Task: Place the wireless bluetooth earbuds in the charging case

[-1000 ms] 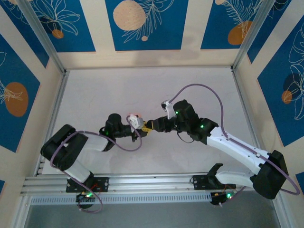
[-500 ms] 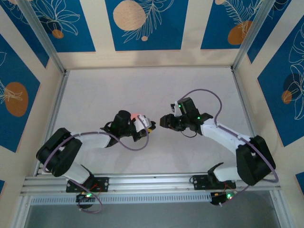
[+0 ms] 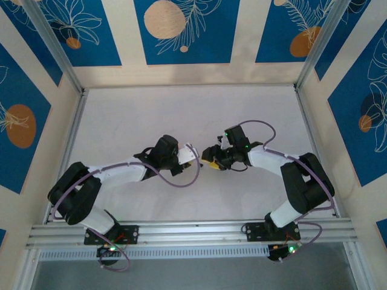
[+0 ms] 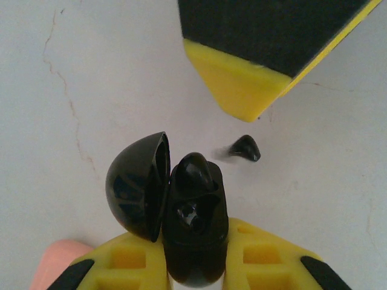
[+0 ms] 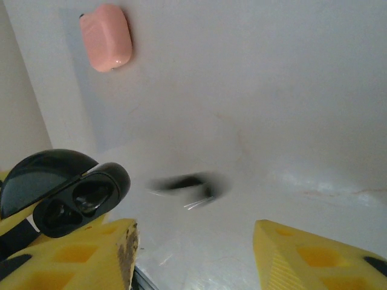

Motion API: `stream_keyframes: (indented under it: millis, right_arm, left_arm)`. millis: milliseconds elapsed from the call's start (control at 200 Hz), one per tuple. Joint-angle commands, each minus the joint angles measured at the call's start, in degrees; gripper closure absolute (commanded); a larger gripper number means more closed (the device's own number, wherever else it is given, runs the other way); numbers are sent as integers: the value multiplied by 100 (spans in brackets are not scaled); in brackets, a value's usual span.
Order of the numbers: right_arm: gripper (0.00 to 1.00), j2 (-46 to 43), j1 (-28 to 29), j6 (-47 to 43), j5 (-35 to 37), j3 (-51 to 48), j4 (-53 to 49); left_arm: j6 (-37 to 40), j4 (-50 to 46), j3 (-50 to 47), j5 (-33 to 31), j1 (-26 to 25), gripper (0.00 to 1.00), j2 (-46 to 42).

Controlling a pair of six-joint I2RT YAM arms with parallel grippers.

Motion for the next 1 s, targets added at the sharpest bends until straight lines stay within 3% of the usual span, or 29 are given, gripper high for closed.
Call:
stream_keyframes:
  millis: [0, 235, 440, 640, 735, 995]
  right_arm:
    - [45, 126, -96, 118, -326, -99, 172]
    - [45, 217, -142, -109, -151, 18, -276]
    - [46, 139, -71, -663, 391, 538, -1338]
    - [46, 200, 32, -2200, 1063, 1448, -2760]
    - [46, 442, 2, -2814, 1376, 2002, -3316]
    - [49, 1581, -47, -3590, 1172, 3124, -3583]
  left_arm:
    - [322, -491, 182, -406, -92, 81, 144]
    - [126, -436, 241, -570, -105, 82, 127]
    - [-364, -218, 193, -611, -90, 81, 62]
    - [-1050, 78, 10, -435, 30, 81, -109]
    - [-1464, 368, -214, -224, 162, 81, -281]
    - [-1773, 717, -659, -84, 341, 81, -723]
